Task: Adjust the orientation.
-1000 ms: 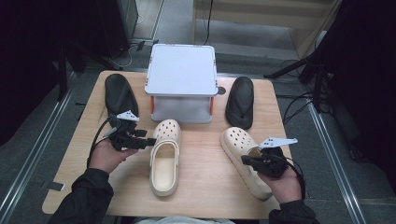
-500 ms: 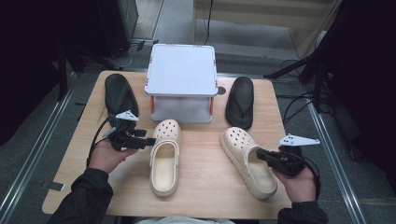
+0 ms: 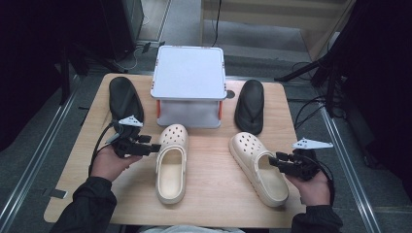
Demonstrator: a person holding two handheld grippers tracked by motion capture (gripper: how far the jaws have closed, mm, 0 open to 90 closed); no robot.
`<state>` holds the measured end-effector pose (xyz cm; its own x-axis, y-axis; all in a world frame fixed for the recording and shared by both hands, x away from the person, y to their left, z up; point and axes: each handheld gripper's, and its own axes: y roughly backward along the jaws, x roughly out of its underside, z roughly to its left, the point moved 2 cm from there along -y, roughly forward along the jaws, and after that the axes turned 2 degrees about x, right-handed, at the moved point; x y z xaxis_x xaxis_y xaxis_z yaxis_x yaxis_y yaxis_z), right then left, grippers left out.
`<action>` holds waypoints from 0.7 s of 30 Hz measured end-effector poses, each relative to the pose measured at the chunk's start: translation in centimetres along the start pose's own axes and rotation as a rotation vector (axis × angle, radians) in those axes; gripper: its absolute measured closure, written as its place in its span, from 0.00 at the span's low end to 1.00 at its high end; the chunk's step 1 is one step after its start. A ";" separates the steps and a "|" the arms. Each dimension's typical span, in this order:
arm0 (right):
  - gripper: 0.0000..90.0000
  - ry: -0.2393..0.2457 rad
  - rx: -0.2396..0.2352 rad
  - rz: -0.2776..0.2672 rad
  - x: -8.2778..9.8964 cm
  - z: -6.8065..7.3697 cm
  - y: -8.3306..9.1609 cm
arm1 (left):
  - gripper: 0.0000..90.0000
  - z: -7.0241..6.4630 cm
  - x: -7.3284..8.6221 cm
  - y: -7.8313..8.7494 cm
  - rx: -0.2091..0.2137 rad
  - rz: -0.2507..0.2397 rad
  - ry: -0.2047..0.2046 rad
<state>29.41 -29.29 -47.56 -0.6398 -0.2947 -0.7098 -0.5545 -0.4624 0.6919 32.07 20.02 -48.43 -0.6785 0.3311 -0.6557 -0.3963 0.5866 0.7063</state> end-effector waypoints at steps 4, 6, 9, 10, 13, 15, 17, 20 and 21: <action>0.60 -0.005 0.013 -0.013 0.0 -0.4 0.0 | 0.45 0.0 0.2 0.2 -0.005 -0.005 -0.002; 0.61 -0.004 0.018 -0.003 0.0 -0.5 -0.2 | 0.45 0.0 0.3 0.3 -0.010 -0.004 0.004; 0.61 -0.004 -0.010 0.029 0.0 -0.6 -0.9 | 0.45 0.1 0.4 0.4 -0.014 -0.005 0.008; 0.61 0.000 -0.007 0.042 0.0 -0.7 -1.3 | 0.45 0.1 0.5 0.4 -0.013 -0.009 0.010; 0.63 -0.003 -0.007 0.068 0.1 -0.7 -1.8 | 0.45 0.0 0.6 0.5 -0.015 -0.006 0.010; 0.64 -0.002 -0.006 0.083 -0.1 -0.8 -2.5 | 0.45 0.0 0.8 0.5 -0.015 -0.003 0.010; 0.65 0.007 -0.004 0.091 -0.2 -0.8 -2.9 | 0.45 0.0 0.9 0.6 -0.015 -0.002 0.014; 0.67 0.013 -0.005 0.097 -0.4 -0.9 -3.3 | 0.45 -0.2 1.0 0.7 -0.019 -0.007 0.019; 0.68 0.010 -0.006 0.100 -0.4 -1.0 -3.4 | 0.45 -0.2 1.1 0.7 -0.017 -0.009 0.019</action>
<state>32.10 -28.42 -49.80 -0.6861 -0.3481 -0.6388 -0.4850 -0.4355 0.7584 30.97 20.66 -48.58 -0.6868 0.3118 -0.6566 -0.4122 0.5769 0.7051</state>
